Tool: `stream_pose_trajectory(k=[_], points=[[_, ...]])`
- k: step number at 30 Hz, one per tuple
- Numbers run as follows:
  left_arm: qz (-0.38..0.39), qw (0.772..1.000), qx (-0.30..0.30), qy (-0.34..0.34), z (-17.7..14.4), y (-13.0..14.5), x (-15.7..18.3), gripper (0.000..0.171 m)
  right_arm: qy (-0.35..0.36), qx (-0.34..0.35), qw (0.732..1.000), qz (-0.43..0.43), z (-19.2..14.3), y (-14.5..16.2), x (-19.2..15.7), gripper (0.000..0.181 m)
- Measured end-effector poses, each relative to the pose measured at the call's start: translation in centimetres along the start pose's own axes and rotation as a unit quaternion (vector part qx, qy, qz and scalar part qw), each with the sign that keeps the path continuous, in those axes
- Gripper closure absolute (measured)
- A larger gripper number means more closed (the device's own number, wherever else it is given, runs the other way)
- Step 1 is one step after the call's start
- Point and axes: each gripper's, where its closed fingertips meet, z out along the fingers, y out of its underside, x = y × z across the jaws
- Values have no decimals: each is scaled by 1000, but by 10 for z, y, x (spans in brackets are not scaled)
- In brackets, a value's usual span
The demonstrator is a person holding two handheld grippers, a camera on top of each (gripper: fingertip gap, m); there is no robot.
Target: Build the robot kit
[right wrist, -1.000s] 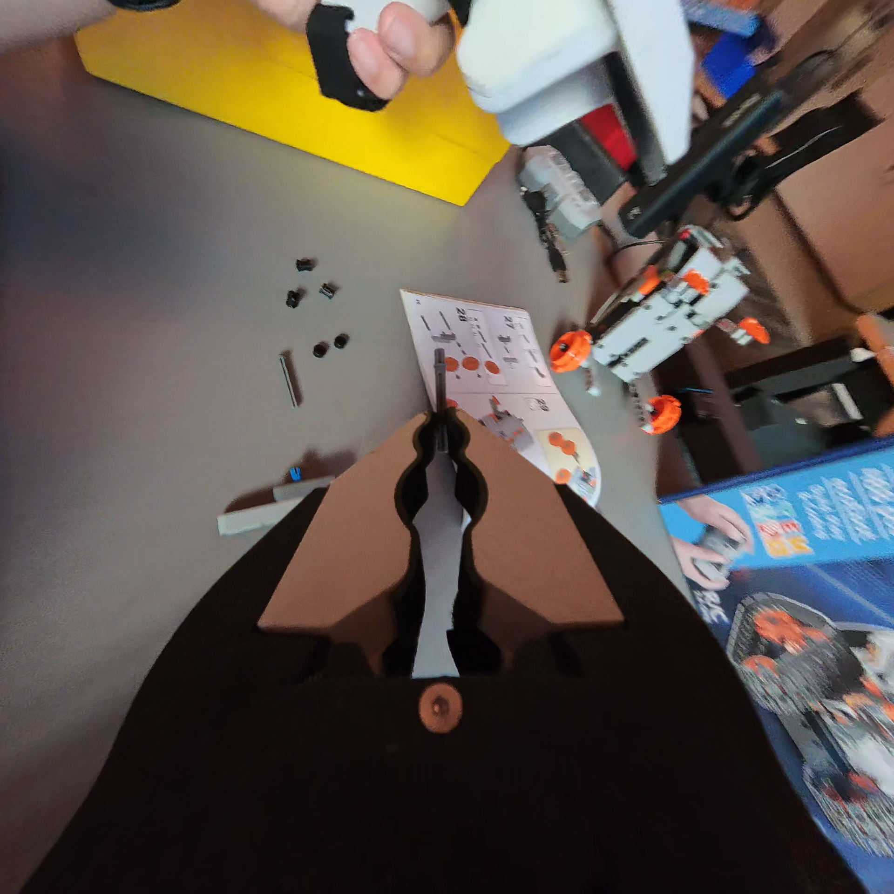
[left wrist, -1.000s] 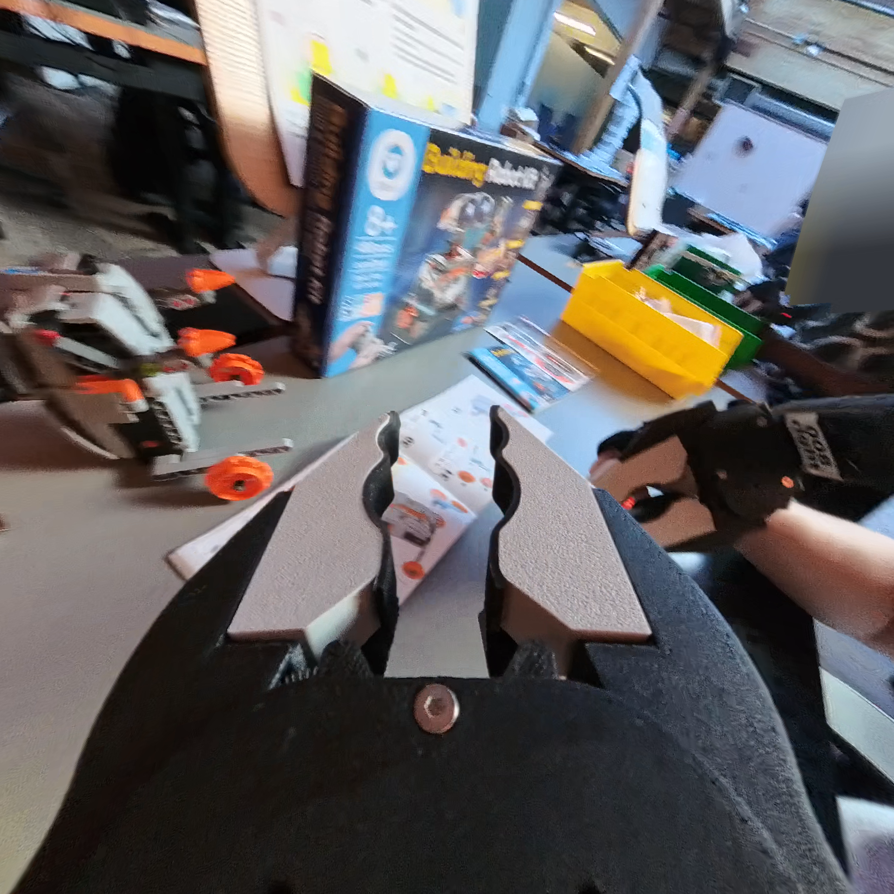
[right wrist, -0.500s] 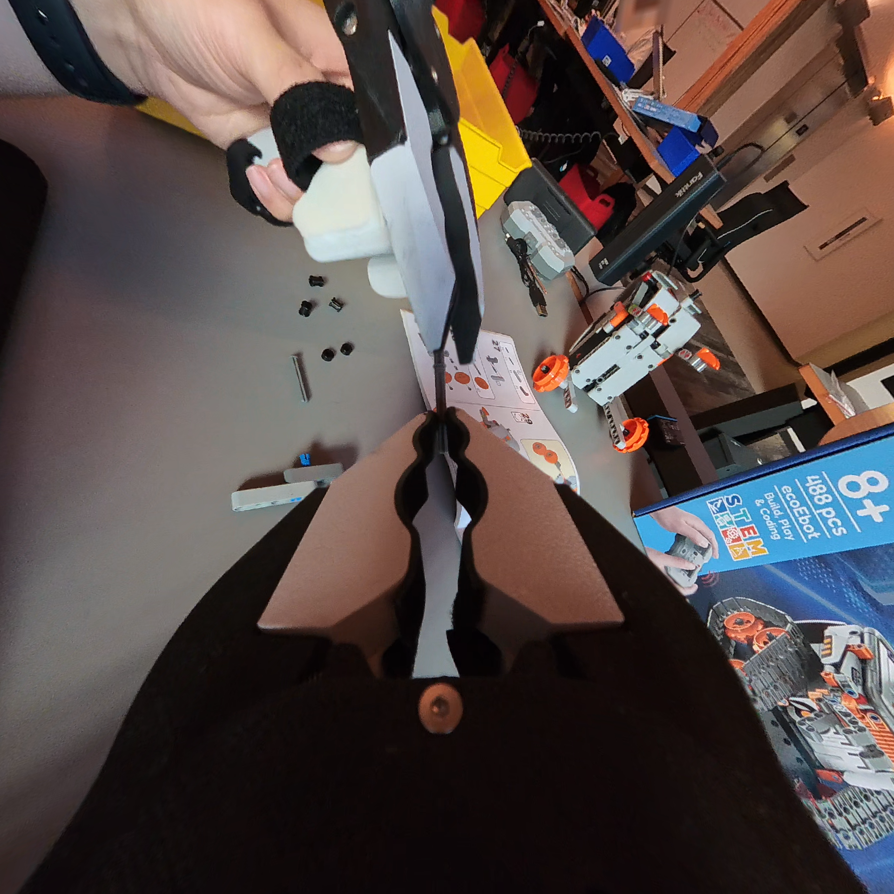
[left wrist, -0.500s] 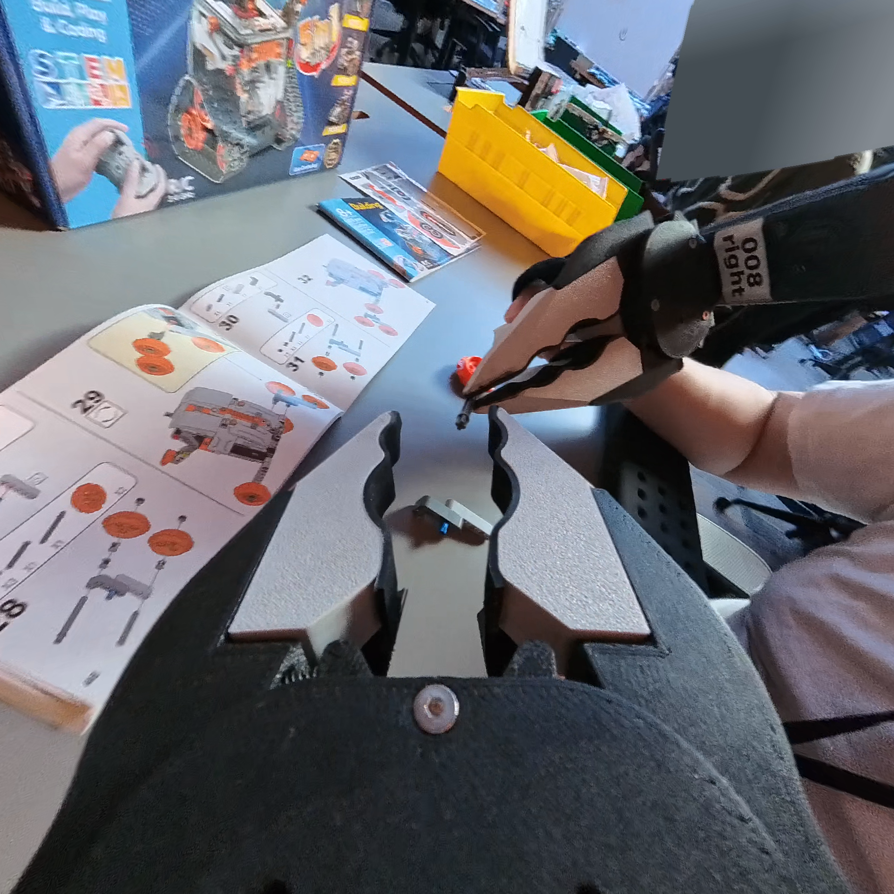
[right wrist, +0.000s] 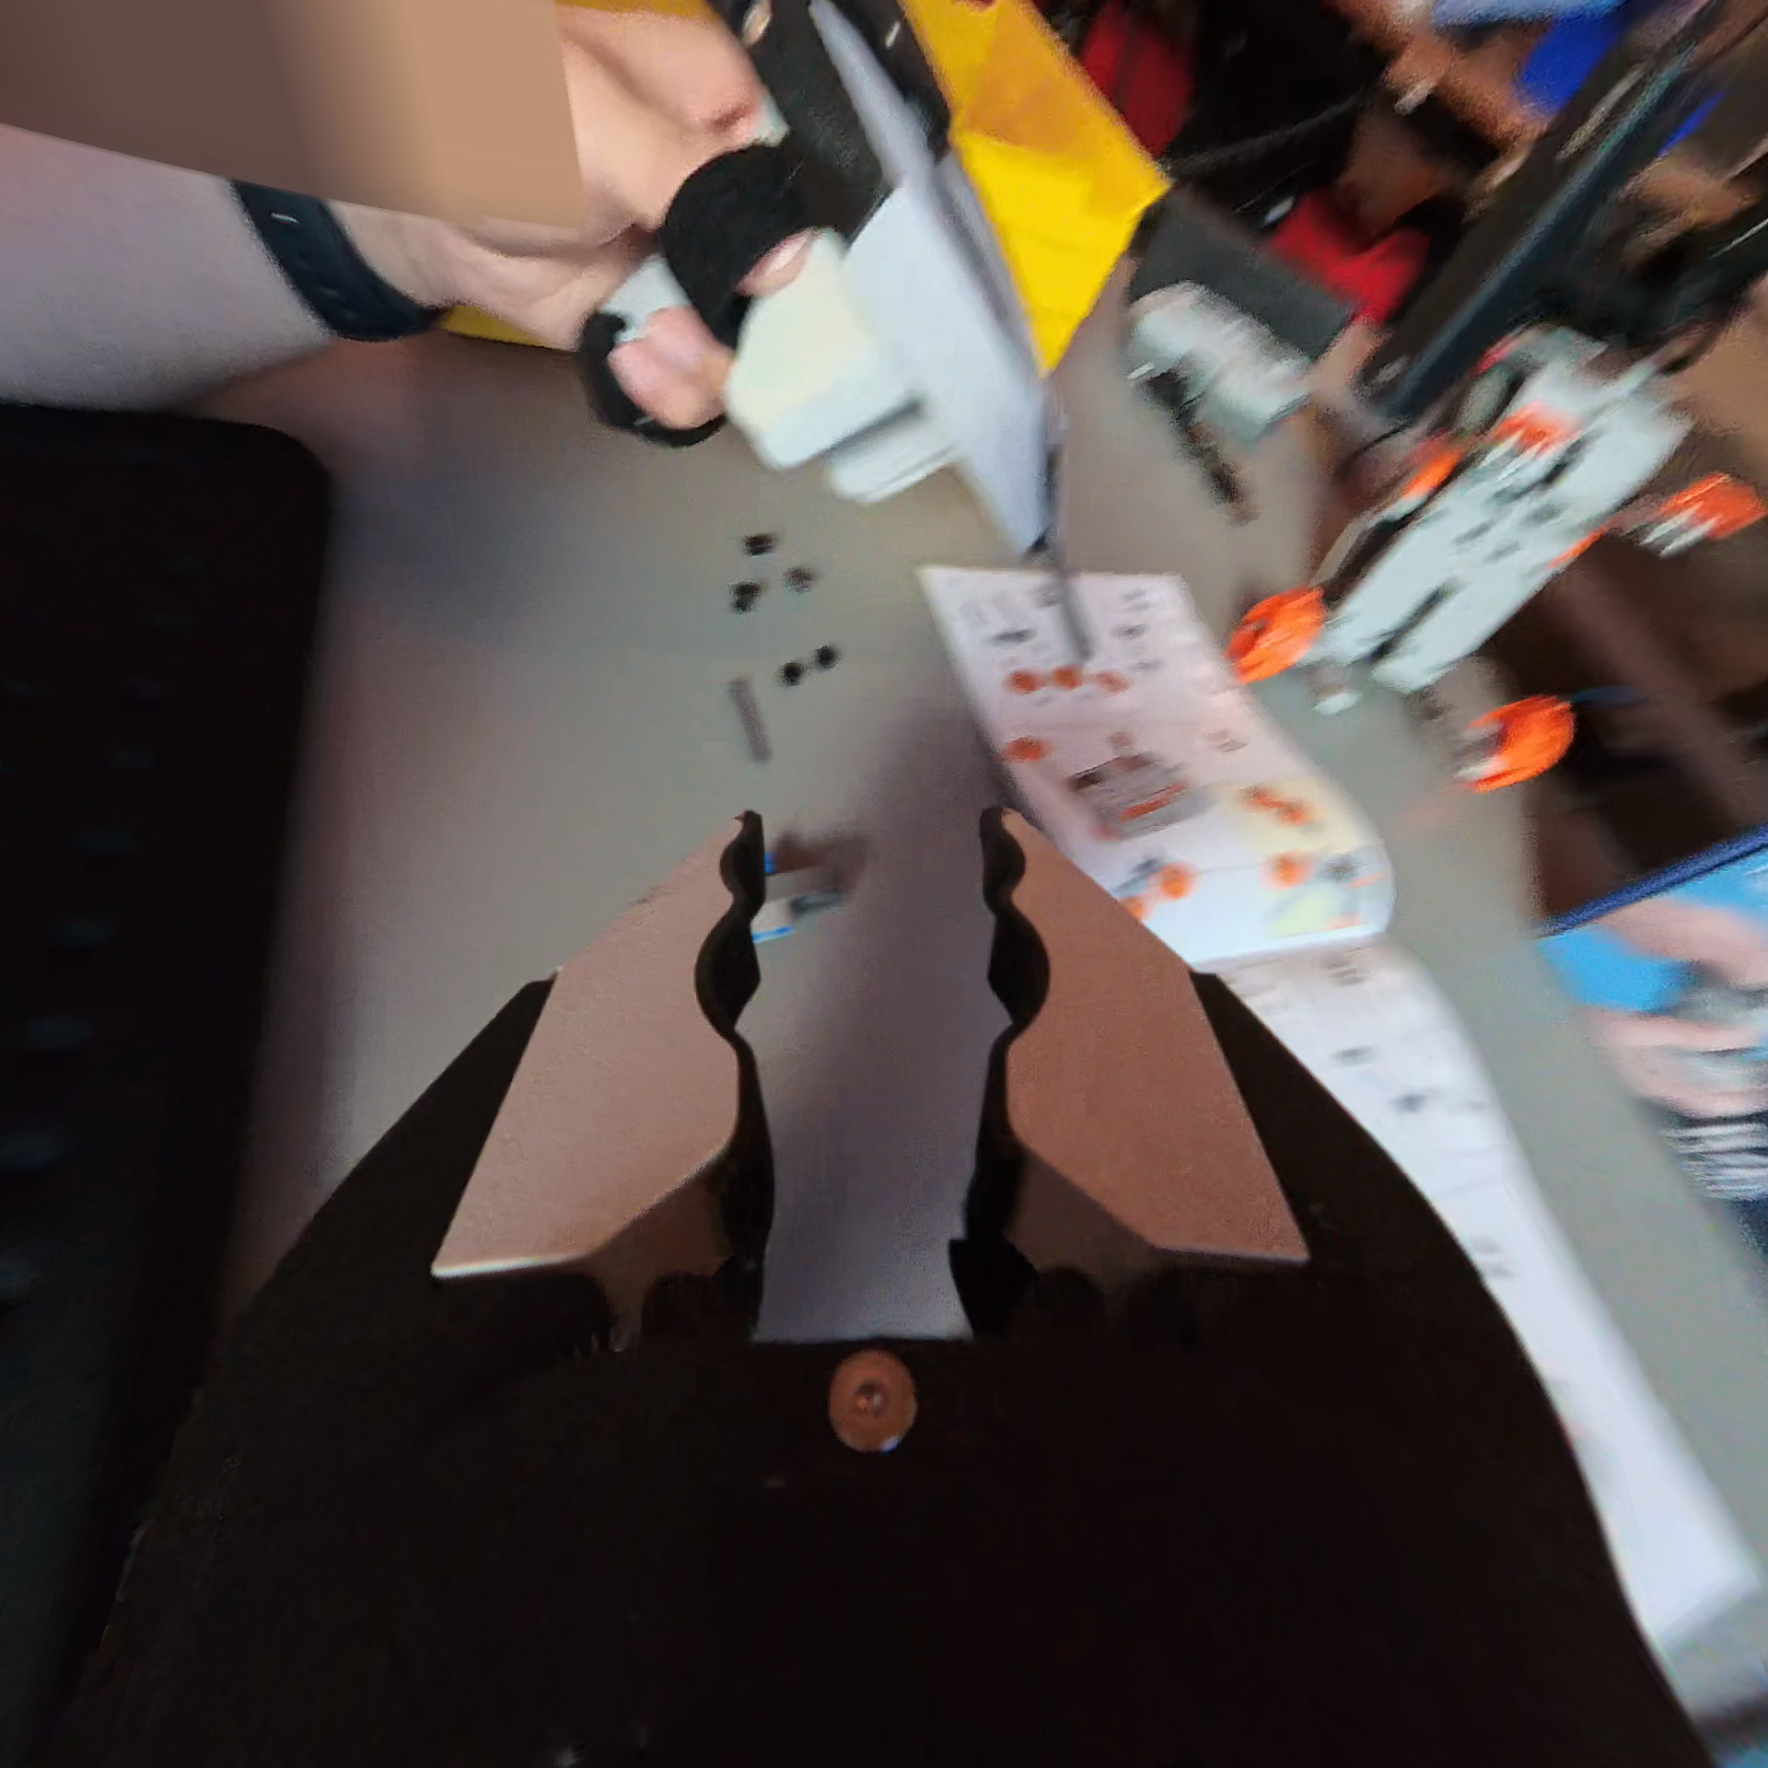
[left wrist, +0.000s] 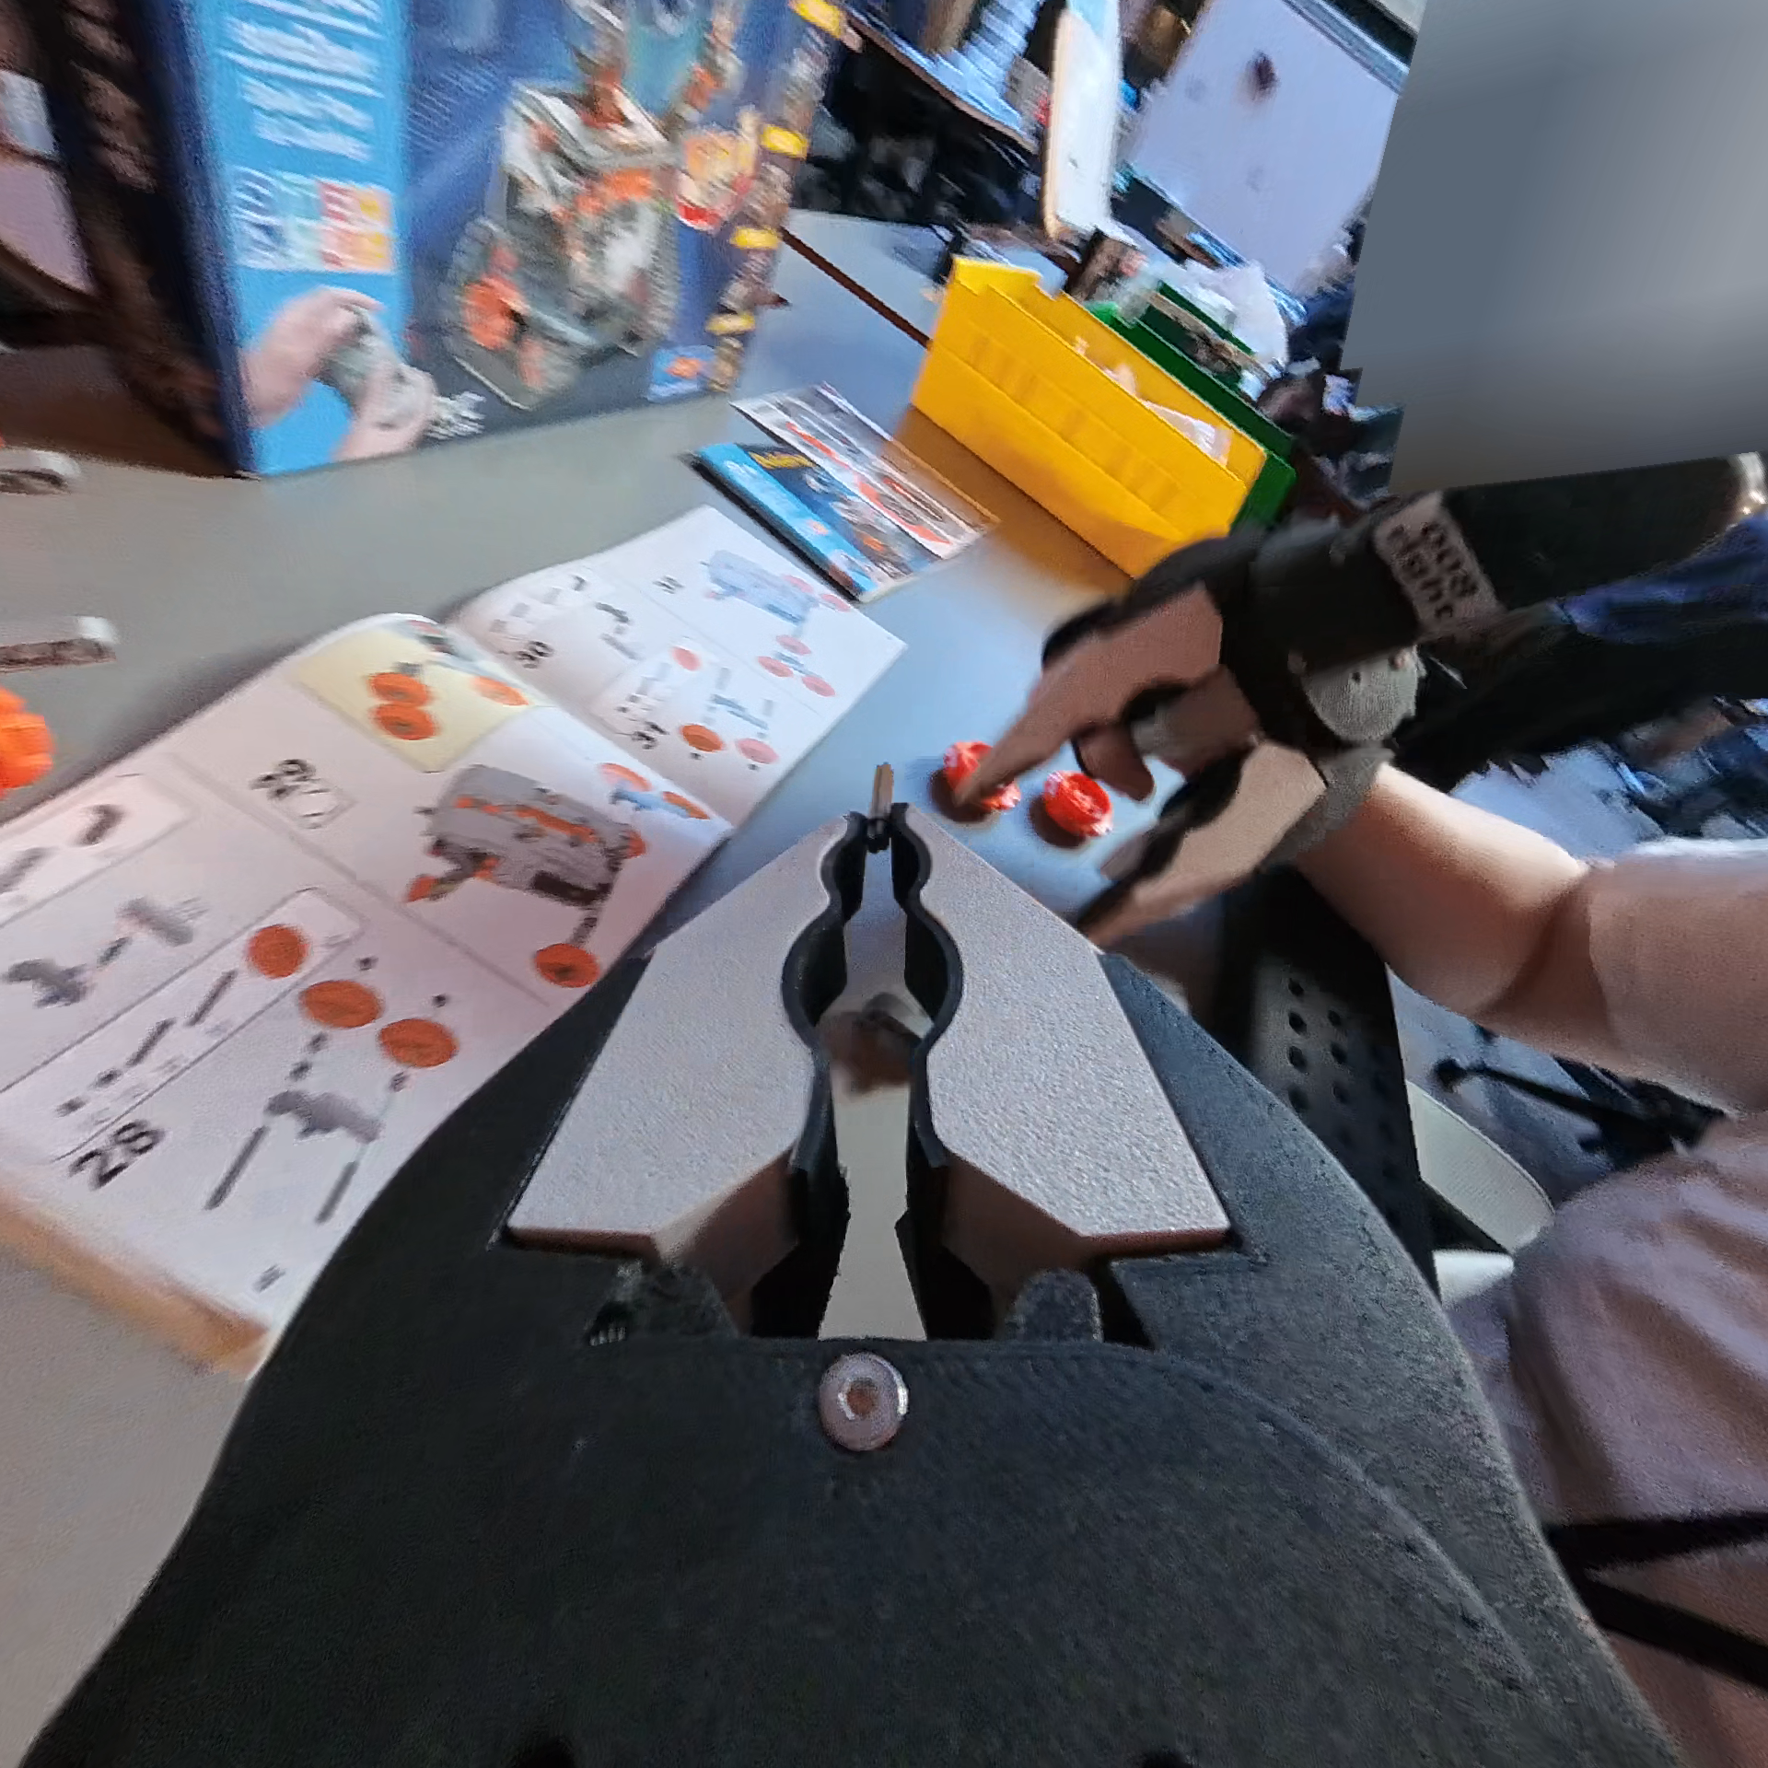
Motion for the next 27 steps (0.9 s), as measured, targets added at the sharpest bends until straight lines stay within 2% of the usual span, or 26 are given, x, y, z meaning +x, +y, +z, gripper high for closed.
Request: stream_pose_trajectory(k=[2,6,9,12,19,21,22,27], points=[[-18,999,23,-22,-9,-8,-10,170,-47,-7,999,23,4,16,-19,120],[-51,997,62,-7,-22,-21,-8,169,-81,-72,991,-83,20,33,-36,109],[-42,997,71,-9,-28,-25,-6,170,-113,-100,984,-95,28,41,-40,105],[-42,997,71,-9,-28,-25,-5,169,-155,-112,980,-47,32,45,-42,113],[-44,995,82,-27,-36,-30,-7,169,-170,-113,978,50,31,51,-47,117],[-45,995,83,-33,-39,-31,-8,169,-158,-112,980,42,30,52,-45,126],[-47,995,86,-34,-40,-32,-9,170,-160,-114,980,36,29,51,-46,143],[-40,992,102,-57,-52,-38,-11,170,-143,-113,983,-1,28,50,-47,143]])
